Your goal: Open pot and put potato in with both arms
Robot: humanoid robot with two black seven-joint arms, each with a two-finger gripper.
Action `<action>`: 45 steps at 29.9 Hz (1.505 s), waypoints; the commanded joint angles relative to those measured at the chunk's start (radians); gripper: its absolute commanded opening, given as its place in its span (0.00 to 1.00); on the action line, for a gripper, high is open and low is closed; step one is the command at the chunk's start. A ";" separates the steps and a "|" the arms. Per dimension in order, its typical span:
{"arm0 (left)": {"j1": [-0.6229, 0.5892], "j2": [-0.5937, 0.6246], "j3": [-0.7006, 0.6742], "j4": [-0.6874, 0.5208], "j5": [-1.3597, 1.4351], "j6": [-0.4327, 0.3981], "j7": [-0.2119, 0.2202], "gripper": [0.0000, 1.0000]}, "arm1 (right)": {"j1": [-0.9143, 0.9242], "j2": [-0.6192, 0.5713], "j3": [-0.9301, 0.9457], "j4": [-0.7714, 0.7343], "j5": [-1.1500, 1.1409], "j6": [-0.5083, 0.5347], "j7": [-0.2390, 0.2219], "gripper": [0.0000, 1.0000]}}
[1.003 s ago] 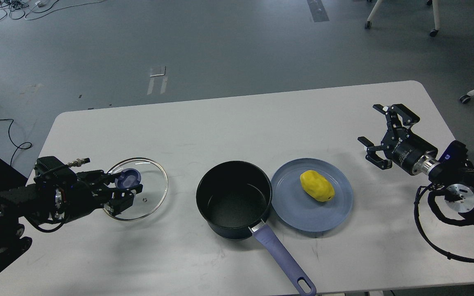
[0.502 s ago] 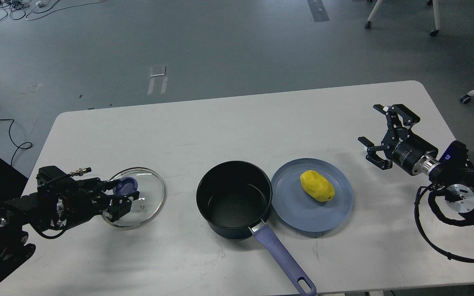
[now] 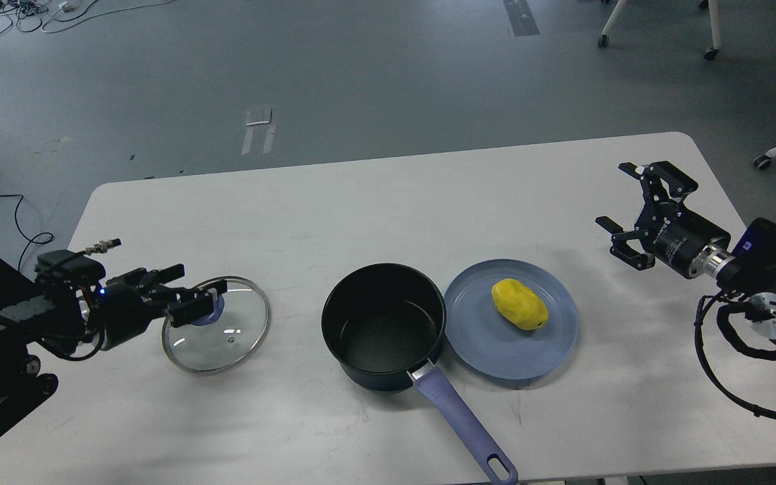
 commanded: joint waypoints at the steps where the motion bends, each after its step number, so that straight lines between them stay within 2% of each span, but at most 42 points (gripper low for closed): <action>1: -0.077 0.014 -0.007 -0.017 -0.198 -0.133 0.000 0.98 | 0.053 -0.070 -0.005 0.063 -0.163 0.000 0.000 1.00; 3: -0.145 0.010 -0.010 -0.018 -0.404 -0.269 0.000 0.98 | 0.125 -0.125 -0.054 0.124 -0.316 0.000 0.000 1.00; 6: -0.171 0.002 -0.015 -0.018 -0.644 -0.361 0.000 0.98 | 0.232 -0.176 -0.145 0.173 -0.439 0.000 0.000 1.00; 8: -0.176 -0.010 -0.015 -0.017 -0.814 -0.386 0.000 0.98 | 0.318 -0.199 -0.231 0.212 -0.525 0.000 0.000 1.00; 10: -0.179 -0.016 -0.015 -0.018 -0.911 -0.389 0.000 0.98 | 0.412 -0.205 -0.314 0.252 -0.614 0.000 0.000 1.00; 12: -0.179 -0.016 -0.013 -0.018 -0.921 -0.389 0.000 0.98 | 0.472 -0.205 -0.368 0.275 -0.674 0.000 0.000 1.00; 16: -0.180 -0.016 -0.012 -0.027 -0.921 -0.394 0.000 0.98 | 0.690 -0.191 -0.595 0.345 -0.872 0.000 0.000 1.00; 22: -0.187 -0.015 -0.015 -0.043 -0.922 -0.428 0.000 0.98 | 0.868 -0.092 -0.830 0.422 -1.099 0.000 0.000 1.00; 27: -0.188 -0.015 -0.016 -0.063 -0.922 -0.429 0.000 0.98 | 0.877 0.008 -0.907 0.408 -1.128 0.000 0.000 1.00; 34: -0.191 -0.015 -0.016 -0.069 -0.922 -0.429 0.000 0.98 | 0.865 0.164 -0.977 0.310 -1.125 0.000 0.000 1.00; 45: -0.206 -0.030 -0.016 -0.070 -0.922 -0.429 0.000 0.98 | 0.839 0.228 -1.000 0.292 -1.118 0.000 0.000 1.00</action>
